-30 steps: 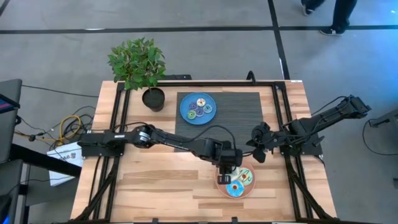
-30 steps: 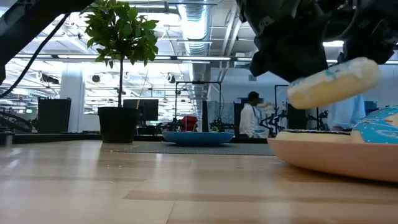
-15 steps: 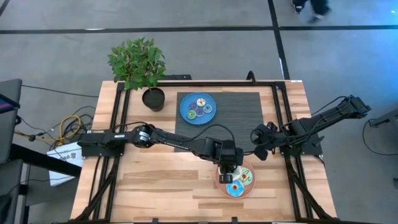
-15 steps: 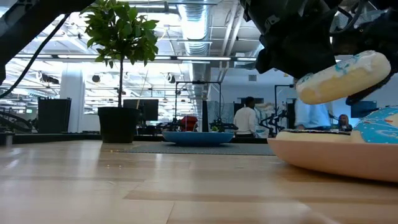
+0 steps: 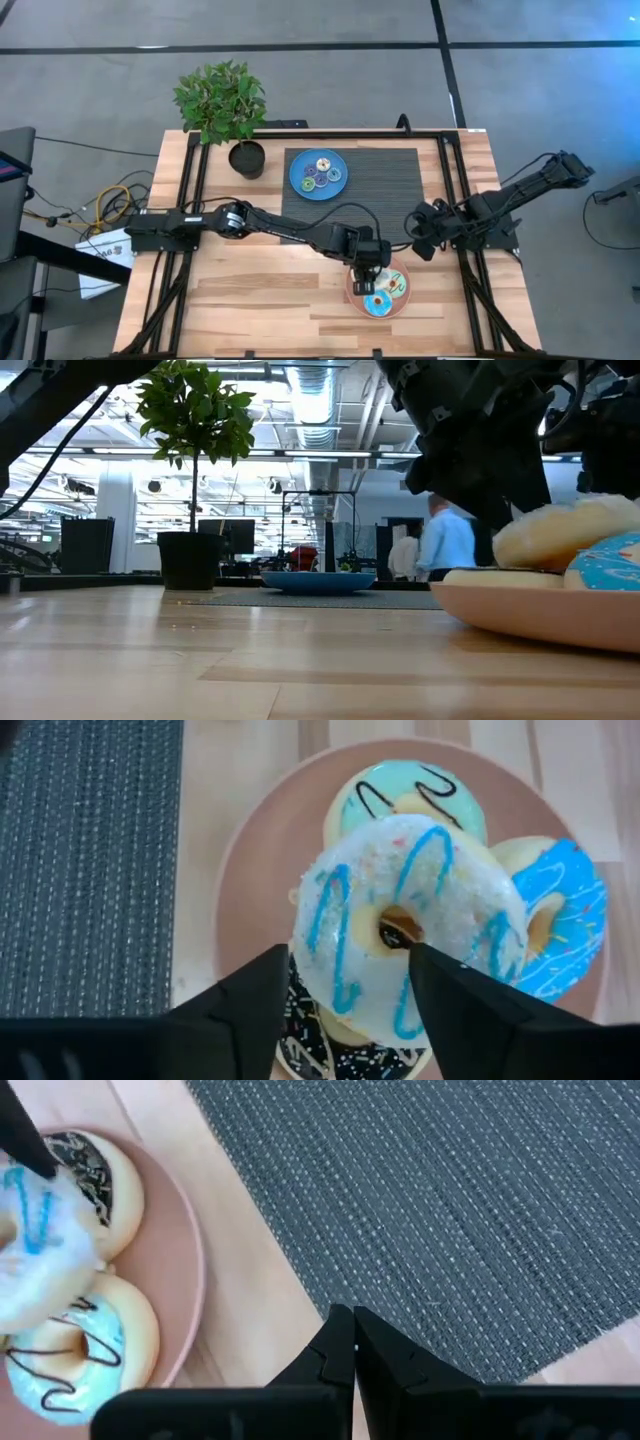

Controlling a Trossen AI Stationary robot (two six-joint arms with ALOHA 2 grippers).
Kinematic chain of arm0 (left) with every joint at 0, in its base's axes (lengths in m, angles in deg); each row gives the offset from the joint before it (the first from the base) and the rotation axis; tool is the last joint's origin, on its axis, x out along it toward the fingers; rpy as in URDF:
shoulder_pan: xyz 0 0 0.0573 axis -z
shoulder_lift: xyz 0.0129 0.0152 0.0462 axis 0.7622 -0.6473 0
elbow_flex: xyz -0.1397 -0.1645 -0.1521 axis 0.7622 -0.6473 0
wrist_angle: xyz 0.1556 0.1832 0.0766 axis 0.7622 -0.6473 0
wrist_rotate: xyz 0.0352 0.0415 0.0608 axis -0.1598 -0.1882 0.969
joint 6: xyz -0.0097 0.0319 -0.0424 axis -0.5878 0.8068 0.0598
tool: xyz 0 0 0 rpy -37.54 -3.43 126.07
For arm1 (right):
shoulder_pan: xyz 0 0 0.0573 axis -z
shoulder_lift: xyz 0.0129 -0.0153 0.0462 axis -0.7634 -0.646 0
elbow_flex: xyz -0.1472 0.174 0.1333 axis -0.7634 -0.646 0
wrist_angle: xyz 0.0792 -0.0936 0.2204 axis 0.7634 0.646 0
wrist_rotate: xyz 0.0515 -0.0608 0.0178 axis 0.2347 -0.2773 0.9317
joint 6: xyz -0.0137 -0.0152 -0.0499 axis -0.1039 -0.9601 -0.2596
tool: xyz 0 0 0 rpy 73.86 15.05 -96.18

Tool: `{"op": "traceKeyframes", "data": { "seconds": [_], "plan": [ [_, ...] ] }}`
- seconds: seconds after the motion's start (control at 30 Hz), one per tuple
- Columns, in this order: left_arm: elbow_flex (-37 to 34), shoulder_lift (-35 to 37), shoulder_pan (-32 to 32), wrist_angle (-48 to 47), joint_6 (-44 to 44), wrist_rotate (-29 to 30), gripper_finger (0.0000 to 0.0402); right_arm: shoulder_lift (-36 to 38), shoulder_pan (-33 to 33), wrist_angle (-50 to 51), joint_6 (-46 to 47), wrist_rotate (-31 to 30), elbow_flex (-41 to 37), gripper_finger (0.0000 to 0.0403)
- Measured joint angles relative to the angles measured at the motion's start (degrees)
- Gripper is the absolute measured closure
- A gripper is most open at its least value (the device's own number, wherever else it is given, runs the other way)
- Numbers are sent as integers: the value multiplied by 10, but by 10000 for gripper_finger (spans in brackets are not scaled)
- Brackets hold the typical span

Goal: Pick & Place donuts
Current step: Put the big white donut into the pink plate, then return to Home Position

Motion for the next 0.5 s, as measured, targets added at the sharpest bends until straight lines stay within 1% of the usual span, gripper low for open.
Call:
{"op": "traceKeyframes", "data": {
  "seconds": [0.2, 0.43, 0.5],
  "plan": [
    [0, 0, -2, -19, -11, -9, 177, 0, -13, 53, 38, 0, 0, 403],
    [12, 17, -11, -56, -19, -10, 176, 16, -42, 68, 67, -1, 0, 403],
    [11, 33, -12, -51, -5, 5, 175, 26, -51, 68, 77, -8, 0, 403]
  ]
}}
